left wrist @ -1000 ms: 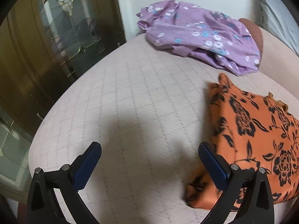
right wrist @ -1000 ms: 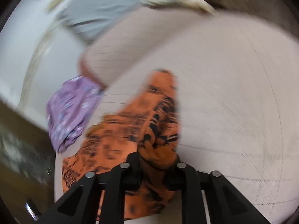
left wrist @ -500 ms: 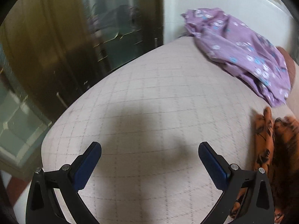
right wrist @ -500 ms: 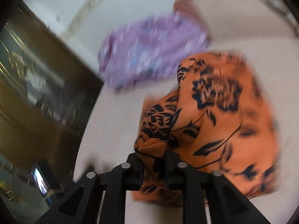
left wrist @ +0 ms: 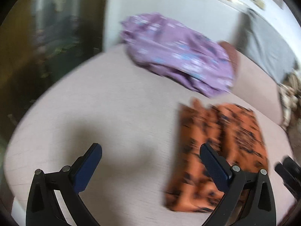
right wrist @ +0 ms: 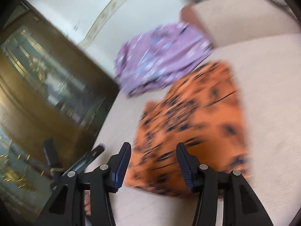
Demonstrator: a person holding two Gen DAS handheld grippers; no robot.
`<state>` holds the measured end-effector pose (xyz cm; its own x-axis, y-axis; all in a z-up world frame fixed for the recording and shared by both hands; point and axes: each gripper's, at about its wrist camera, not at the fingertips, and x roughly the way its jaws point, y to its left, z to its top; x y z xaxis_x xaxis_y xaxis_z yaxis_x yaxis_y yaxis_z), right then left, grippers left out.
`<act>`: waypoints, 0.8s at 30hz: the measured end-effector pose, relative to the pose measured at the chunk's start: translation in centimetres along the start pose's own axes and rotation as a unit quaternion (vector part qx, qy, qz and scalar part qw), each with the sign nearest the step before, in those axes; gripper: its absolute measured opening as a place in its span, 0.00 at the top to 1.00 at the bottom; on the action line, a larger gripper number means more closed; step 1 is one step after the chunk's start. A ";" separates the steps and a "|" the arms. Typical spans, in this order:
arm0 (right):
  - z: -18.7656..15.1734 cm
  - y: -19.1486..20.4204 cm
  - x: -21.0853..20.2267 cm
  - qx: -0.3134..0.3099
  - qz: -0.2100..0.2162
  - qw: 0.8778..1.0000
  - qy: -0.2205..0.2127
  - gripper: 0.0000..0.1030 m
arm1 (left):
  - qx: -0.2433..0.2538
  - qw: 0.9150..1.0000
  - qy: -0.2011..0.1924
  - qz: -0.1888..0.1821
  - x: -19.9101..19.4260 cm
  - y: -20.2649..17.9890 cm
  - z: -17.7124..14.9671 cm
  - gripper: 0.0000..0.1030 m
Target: Fold small clothes
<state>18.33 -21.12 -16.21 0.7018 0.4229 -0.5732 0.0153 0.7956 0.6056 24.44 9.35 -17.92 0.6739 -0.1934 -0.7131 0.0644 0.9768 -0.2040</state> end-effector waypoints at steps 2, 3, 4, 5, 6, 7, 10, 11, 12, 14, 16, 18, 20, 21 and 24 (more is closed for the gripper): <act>0.3 -1.7 -0.6 0.014 -0.014 1.000 -0.008 0.47 | 0.016 0.999 0.019 -0.032 0.6 -1.5 -0.5 0.00; 0.2 -2.9 -0.8 0.027 -0.014 1.000 -0.008 0.47 | 0.023 0.998 0.029 -0.041 0.8 -2.1 -0.8 0.00; 0.0 -4.0 -0.5 0.036 -0.019 0.999 0.000 0.47 | 0.030 0.998 0.042 -0.048 1.2 -2.6 -1.3 0.03; -0.2 -4.8 0.4 0.041 -0.027 0.999 0.017 0.48 | 0.037 0.996 0.059 -0.055 1.7 -3.1 -1.8 0.16; -0.7 -5.8 1.5 0.049 -0.031 0.997 0.044 0.53 | 0.041 0.994 0.076 -0.062 2.2 -3.5 -2.2 0.26; -1.2 -6.6 3.0 0.061 -0.035 0.995 0.071 0.55 | 0.041 0.992 0.094 -0.071 2.8 -3.8 -2.7 0.44; -3.2 -7.6 4.0 0.038 -0.060 0.995 0.065 0.70 | 0.039 0.988 0.123 -0.084 4.0 -4.2 -3.4 0.54; -3.5 -7.1 4.2 0.012 -0.070 0.996 0.062 0.70 | 0.045 0.989 0.120 -0.078 4.0 -4.4 -3.4 0.52; -3.5 -6.7 4.3 -0.003 -0.077 0.995 0.060 0.70 | 0.050 0.989 0.116 -0.077 4.1 -4.6 -3.4 0.50; -3.7 -6.5 4.3 -0.020 -0.084 0.995 0.056 0.70 | 0.051 0.988 0.119 -0.088 4.4 -4.9 -3.4 0.30; -3.7 -7.0 4.2 -0.015 -0.074 0.996 0.053 0.70 | 0.042 0.986 0.122 -0.104 4.6 -5.2 -3.1 0.26; -4.0 -7.2 3.9 -0.014 -0.063 0.997 0.051 0.70 | 0.047 0.985 0.117 -0.117 4.6 -5.7 -3.0 0.26; -4.1 -7.3 3.8 -0.017 -0.057 0.997 0.048 0.70 | 0.053 0.984 0.115 -0.127 4.8 -6.1 -3.0 0.27; -4.2 -7.4 3.8 -0.017 -0.054 0.997 0.045 0.70 | 0.052 0.984 0.114 -0.128 4.8 -6.2 -3.0 0.27; -4.4 -7.4 4.0 -0.016 -0.049 0.998 0.038 0.70 | 0.060 0.982 0.111 -0.141 4.4 -6.3 -2.9 0.53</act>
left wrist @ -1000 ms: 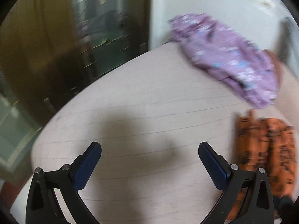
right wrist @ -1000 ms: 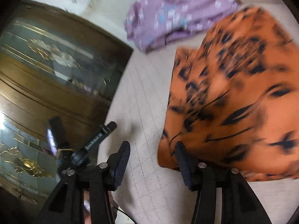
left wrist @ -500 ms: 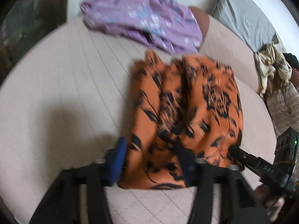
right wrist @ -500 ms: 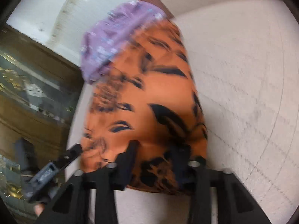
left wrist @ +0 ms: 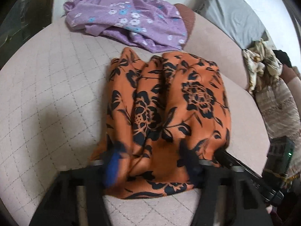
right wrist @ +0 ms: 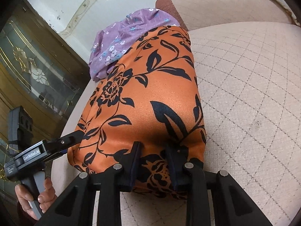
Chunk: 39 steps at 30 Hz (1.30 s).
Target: Fold small clothes
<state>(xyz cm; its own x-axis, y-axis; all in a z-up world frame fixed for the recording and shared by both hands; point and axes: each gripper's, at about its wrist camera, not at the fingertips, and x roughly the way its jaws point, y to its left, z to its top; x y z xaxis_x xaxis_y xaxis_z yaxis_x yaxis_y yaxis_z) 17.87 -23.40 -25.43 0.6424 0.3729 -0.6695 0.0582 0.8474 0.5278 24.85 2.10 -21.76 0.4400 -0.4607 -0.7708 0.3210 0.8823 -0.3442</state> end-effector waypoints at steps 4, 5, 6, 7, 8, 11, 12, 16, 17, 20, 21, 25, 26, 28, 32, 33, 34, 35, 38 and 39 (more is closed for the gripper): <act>-0.7 -0.5 -0.4 -0.012 0.010 1.000 -0.015 0.70 | 0.004 1.000 -0.012 -0.018 -1.9 1.0 -0.1 0.53; -0.8 -0.6 -0.6 -0.014 0.013 1.000 -0.017 0.70 | -0.010 0.999 -0.014 -0.036 -2.5 1.8 -0.1 0.51; -0.8 -0.7 -0.6 -0.015 0.018 1.000 -0.020 0.70 | -0.018 0.998 -0.013 -0.051 -2.7 2.3 -0.2 0.51; -0.9 -0.9 -0.6 -0.011 0.024 0.999 -0.020 0.70 | -0.024 0.997 -0.011 -0.066 -3.1 2.7 -0.3 0.51; -0.8 -1.0 -0.7 -0.008 0.027 0.999 -0.020 0.70 | -0.026 0.997 -0.011 -0.076 -3.4 3.0 -0.4 0.51; -1.0 -1.2 -0.7 -0.008 0.035 0.999 -0.025 0.70 | -0.030 0.993 -0.014 -0.112 -4.4 3.5 -1.0 0.51; -1.0 -1.3 -0.8 -0.008 0.037 0.999 -0.028 0.70 | -0.026 0.992 -0.013 -0.124 -4.5 3.3 -1.1 0.51; -1.2 -1.5 -0.9 -0.006 0.046 0.998 -0.033 0.70 | 0.033 0.991 -0.002 -0.132 -4.2 0.5 -2.2 0.44; -1.2 -1.6 -1.0 -0.005 0.048 0.998 -0.034 0.70 | 0.042 0.991 0.003 -0.129 -4.0 0.1 -2.3 0.39; -1.3 -1.8 -1.1 -0.002 0.053 0.998 -0.036 0.70 | 0.039 0.993 0.026 -0.112 -2.5 -0.5 -2.5 0.37; -1.3 -1.8 -1.1 -0.002 0.054 0.998 -0.036 0.70 | 0.035 0.993 0.037 -0.105 -2.0 -0.4 -2.6 0.37; -1.3 -1.9 -1.1 0.000 0.057 0.998 -0.037 0.70 | -0.001 0.993 0.052 -0.103 -1.1 0.7 -2.7 0.37; -1.3 -1.9 -1.2 0.001 0.059 0.998 -0.037 0.70 | -0.005 0.993 0.052 -0.104 -1.1 0.9 -2.8 0.37; -1.3 -2.0 -1.1 0.003 0.062 0.997 -0.038 0.70 | -0.012 0.993 0.052 -0.104 -1.0 1.0 -2.8 0.37; -1.4 -2.2 -1.2 0.006 0.067 0.997 -0.038 0.70 | -0.019 0.994 0.046 -0.093 -1.4 1.1 -2.7 0.37; -1.4 -2.3 -1.1 0.007 0.068 0.997 -0.039 0.70 | -0.021 0.996 0.042 -0.082 -1.6 1.2 -2.7 0.36; -1.4 -2.4 -1.1 0.008 0.070 0.997 -0.039 0.70 | -0.021 0.996 0.040 -0.073 -1.7 1.6 -2.7 0.36; -1.4 -2.4 -1.2 0.009 0.071 0.997 -0.039 0.70 | -0.023 0.997 0.038 -0.061 -1.7 2.0 -2.6 0.36; -1.4 -2.6 -1.1 0.012 0.076 0.996 -0.039 0.70 | -0.033 0.997 0.039 -0.062 -1.6 2.4 -2.6 0.35; -1.4 -2.6 -1.1 0.013 0.077 0.996 -0.039 0.70 | -0.028 0.997 0.040 -0.058 -1.5 2.2 -2.6 0.35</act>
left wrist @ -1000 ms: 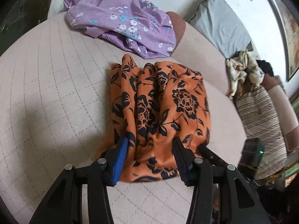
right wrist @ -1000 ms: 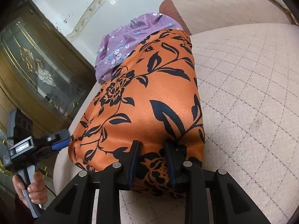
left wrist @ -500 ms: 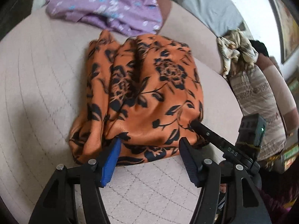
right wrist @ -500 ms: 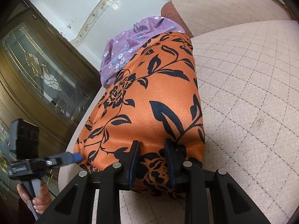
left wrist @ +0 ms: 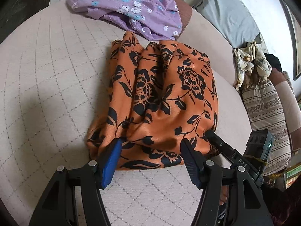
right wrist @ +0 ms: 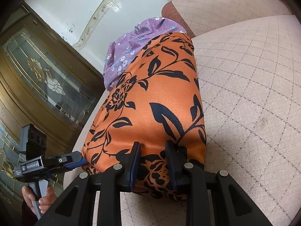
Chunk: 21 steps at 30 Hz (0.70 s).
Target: Fold small clothes
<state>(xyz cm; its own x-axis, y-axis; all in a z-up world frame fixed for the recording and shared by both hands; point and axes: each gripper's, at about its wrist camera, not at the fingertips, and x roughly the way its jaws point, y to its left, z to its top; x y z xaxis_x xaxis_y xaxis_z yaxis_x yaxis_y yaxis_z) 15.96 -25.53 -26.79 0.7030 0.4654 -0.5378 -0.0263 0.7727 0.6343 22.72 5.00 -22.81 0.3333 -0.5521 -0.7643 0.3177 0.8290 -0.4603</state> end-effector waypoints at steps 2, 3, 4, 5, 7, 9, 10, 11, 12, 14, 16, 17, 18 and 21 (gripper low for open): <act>0.0 -0.1 0.0 0.001 0.001 1.000 0.000 0.70 | 0.014 1.000 0.006 0.015 0.6 -0.8 -0.1 0.34; 0.0 -0.2 0.0 0.001 0.003 1.000 -0.001 0.70 | 0.018 1.000 0.006 0.018 0.8 -1.0 -0.2 0.34; 0.0 -0.2 0.0 0.002 0.003 1.000 -0.001 0.71 | 0.018 1.000 0.005 0.018 0.9 -1.2 -0.1 0.34; 0.0 -0.2 -0.1 0.002 0.004 1.000 -0.001 0.71 | 0.015 1.000 0.002 0.016 1.1 -1.4 0.0 0.34; 0.0 -0.3 -0.1 0.003 0.006 1.000 -0.001 0.71 | 0.007 1.000 -0.006 0.014 1.1 -1.2 0.3 0.34; 0.0 -0.4 -0.1 0.002 0.006 1.000 -0.001 0.71 | 0.001 1.000 -0.018 0.008 1.0 -1.2 0.6 0.34; 0.0 -0.4 -0.2 0.002 0.007 1.000 -0.002 0.71 | 0.001 1.000 -0.023 0.007 0.9 -1.3 0.8 0.35; 0.0 -0.4 -0.2 0.002 0.007 1.000 -0.001 0.71 | 0.005 0.999 -0.031 0.008 0.8 -1.7 0.8 0.35; 0.0 -0.4 -0.2 0.002 0.007 1.000 -0.002 0.71 | 0.015 0.999 -0.038 0.010 0.8 -2.2 0.8 0.36; 0.0 -0.4 -0.2 0.002 0.007 1.000 -0.001 0.71 | 0.046 0.997 -0.056 0.004 0.4 -3.5 0.7 0.47; 0.0 -0.5 -0.2 0.003 0.009 1.000 -0.002 0.71 | 0.080 0.995 -0.066 0.003 0.3 -4.7 0.5 0.47; 0.0 -0.5 -0.2 0.004 0.011 1.000 -0.002 0.71 | 0.085 0.994 -0.065 0.012 0.7 -5.1 0.7 0.47; 0.0 -0.5 -0.3 0.005 0.012 1.000 -0.002 0.71 | 0.084 0.994 -0.060 0.023 1.0 -5.0 0.8 0.47; 0.0 -0.6 -0.3 0.006 0.014 1.000 -0.003 0.71 | 0.035 0.998 -0.027 0.049 2.9 -3.4 1.6 0.42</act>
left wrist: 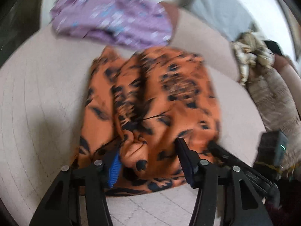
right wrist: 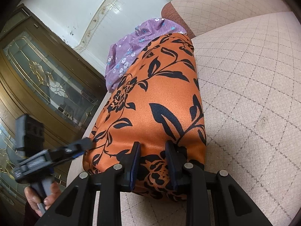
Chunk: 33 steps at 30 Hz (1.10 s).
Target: Fold small clothes
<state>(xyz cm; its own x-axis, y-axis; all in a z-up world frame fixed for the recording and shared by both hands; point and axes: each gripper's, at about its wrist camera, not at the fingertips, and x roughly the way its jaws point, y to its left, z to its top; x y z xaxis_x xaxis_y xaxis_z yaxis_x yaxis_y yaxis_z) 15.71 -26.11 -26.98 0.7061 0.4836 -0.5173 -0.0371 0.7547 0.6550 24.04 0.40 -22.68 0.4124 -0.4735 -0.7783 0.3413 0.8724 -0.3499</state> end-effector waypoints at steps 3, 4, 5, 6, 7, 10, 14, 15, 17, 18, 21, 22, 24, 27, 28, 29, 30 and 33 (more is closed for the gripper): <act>0.0 -0.1 -0.1 0.002 0.003 1.000 -0.001 0.71 | -0.036 0.999 0.003 -0.017 0.3 1.1 0.1 0.41; 0.0 -0.2 -0.1 0.003 0.004 1.000 -0.001 0.71 | -0.033 0.999 -0.001 -0.016 0.2 1.0 0.1 0.41; 0.0 -0.2 -0.1 0.004 0.006 1.000 -0.002 0.71 | -0.027 0.999 -0.007 -0.015 0.2 0.7 0.1 0.41; 0.0 -0.3 -0.1 0.005 0.007 1.000 -0.002 0.71 | -0.024 1.000 -0.010 -0.015 0.2 0.5 0.0 0.43; 0.0 -0.4 -0.2 0.006 0.009 1.000 -0.002 0.71 | -0.021 0.999 -0.014 -0.022 0.3 0.3 0.1 0.55; 0.0 -0.6 -0.3 0.010 0.014 1.000 -0.003 0.71 | -0.004 1.000 -0.020 -0.016 0.3 -0.4 0.2 0.71; 0.1 -0.5 -0.6 0.009 0.007 1.000 -0.001 0.71 | 0.001 0.999 -0.032 -0.024 -0.1 -0.6 0.4 0.78; 0.2 0.0 -0.9 0.001 -0.003 1.000 0.000 0.71 | 0.002 0.999 -0.034 -0.027 -0.2 -0.6 0.4 0.79; 0.6 1.0 -1.4 -0.015 -0.012 1.000 0.000 0.69 | 0.006 0.998 -0.044 -0.035 -1.0 -0.6 0.4 0.82; 0.9 1.5 -1.6 -0.018 -0.010 1.000 -0.001 0.68 | 0.011 0.998 -0.050 -0.040 -1.5 -0.7 0.3 0.82; 2.6 2.8 -1.8 -0.014 -0.010 1.000 -0.015 0.68 | 0.036 0.995 -0.075 -0.058 -3.2 -1.4 -0.1 0.84; 3.4 3.3 -1.8 -0.017 -0.012 1.000 -0.023 0.68 | 0.042 0.994 -0.081 -0.062 -3.5 -1.6 -0.2 0.85; 5.1 4.4 -1.0 -0.029 -0.050 0.998 -0.039 0.68 | 0.054 0.993 -0.085 -0.069 -3.8 -2.0 -0.4 0.85; 6.6 3.6 2.8 -0.004 -0.103 0.995 0.004 0.67 | 0.061 0.993 -0.085 -0.060 -3.7 -2.2 -0.7 0.87; 6.5 2.8 4.1 0.024 -0.103 0.994 0.028 0.67 | 0.061 0.993 -0.088 -0.056 -3.8 -2.2 -0.7 0.87; 6.2 2.5 4.5 0.047 -0.095 0.994 0.024 0.67 | 0.062 0.992 -0.093 -0.055 -4.0 -2.1 -0.8 0.87; 6.0 2.7 4.2 0.062 -0.084 0.995 0.005 0.67 | 0.062 0.991 -0.101 -0.056 -4.5 -2.0 -0.8 0.87; 5.4 4.6 4.8 0.058 -0.049 0.997 0.026 0.67 | 0.065 0.987 -0.132 -0.061 -6.7 -1.2 -0.7 0.88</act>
<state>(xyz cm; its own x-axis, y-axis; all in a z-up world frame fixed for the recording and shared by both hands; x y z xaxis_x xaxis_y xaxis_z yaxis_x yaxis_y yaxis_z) 22.78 -22.70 -23.51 0.6642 0.4357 -0.6075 0.1137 0.7443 0.6581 20.23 2.57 -17.43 0.5614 -0.6044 -0.5653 0.5012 0.7919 -0.3488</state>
